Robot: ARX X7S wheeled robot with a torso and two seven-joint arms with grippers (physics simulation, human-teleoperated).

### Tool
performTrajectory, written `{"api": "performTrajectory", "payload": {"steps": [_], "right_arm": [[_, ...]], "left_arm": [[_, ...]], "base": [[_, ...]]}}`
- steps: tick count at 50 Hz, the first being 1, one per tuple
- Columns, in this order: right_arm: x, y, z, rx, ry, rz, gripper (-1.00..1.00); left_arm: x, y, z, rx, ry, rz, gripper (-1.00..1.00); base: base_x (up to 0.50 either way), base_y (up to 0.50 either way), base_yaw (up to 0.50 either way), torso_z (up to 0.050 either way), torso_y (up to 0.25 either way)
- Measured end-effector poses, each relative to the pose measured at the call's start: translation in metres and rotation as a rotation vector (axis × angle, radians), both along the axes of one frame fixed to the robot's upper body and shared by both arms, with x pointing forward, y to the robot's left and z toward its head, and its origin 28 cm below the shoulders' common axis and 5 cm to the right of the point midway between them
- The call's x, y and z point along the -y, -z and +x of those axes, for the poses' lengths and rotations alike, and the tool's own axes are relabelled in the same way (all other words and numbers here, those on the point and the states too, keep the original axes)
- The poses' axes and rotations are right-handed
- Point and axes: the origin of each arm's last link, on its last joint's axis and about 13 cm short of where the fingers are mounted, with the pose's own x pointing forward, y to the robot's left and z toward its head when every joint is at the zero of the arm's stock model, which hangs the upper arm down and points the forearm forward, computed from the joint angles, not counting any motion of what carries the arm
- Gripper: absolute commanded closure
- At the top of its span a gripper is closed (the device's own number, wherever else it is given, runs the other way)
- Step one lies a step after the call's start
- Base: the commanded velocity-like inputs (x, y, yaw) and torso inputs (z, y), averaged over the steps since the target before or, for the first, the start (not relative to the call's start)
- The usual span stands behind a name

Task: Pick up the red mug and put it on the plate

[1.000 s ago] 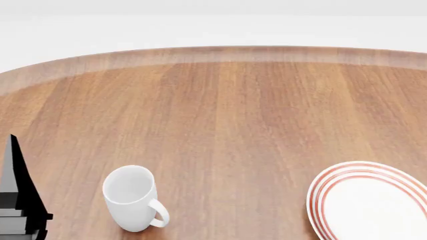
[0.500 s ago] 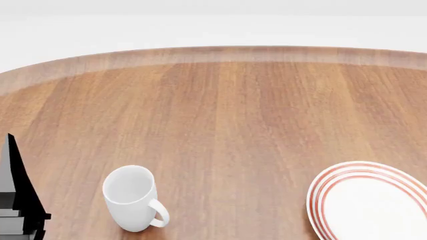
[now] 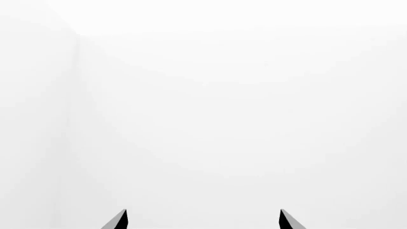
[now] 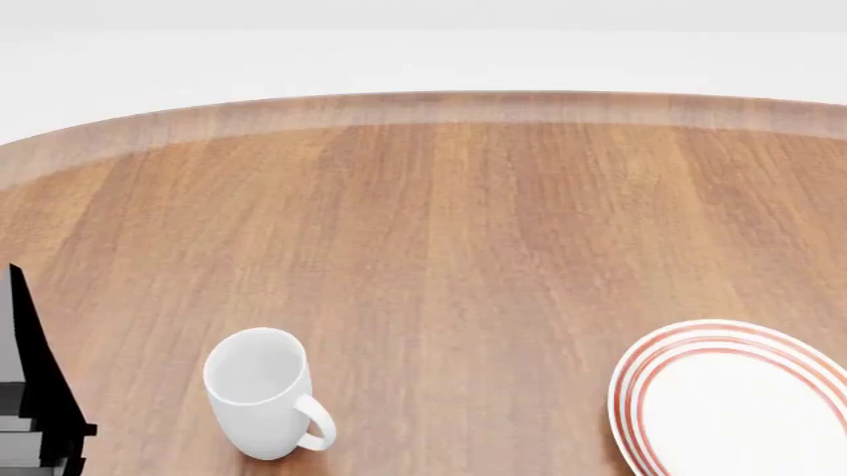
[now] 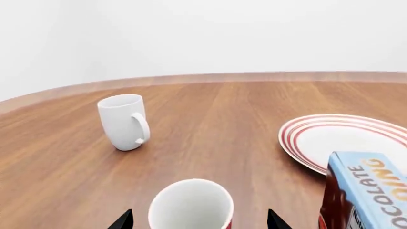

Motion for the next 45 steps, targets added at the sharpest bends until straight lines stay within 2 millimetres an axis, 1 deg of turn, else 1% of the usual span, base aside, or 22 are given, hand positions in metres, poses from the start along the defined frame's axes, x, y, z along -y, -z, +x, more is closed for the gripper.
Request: {"api": "performTrajectory", "payload": {"steps": [26,45], "right_arm": [[0.000,0.021,-0.005,-0.052,0.002,0.016,-1.00],[0.001,0.030,-0.006,-0.076,0.006,0.023,-1.00]], "left_arm": [[0.000,-0.001,-0.001,0.006,-0.001,0.001,-1.00],[-0.001,-0.002,-0.002,0.011,-0.003,0.002,-1.00]], "base": [[0.00,0.00,0.00,0.000,0.000],[0.00,0.00,0.00,0.000,0.000]]}}
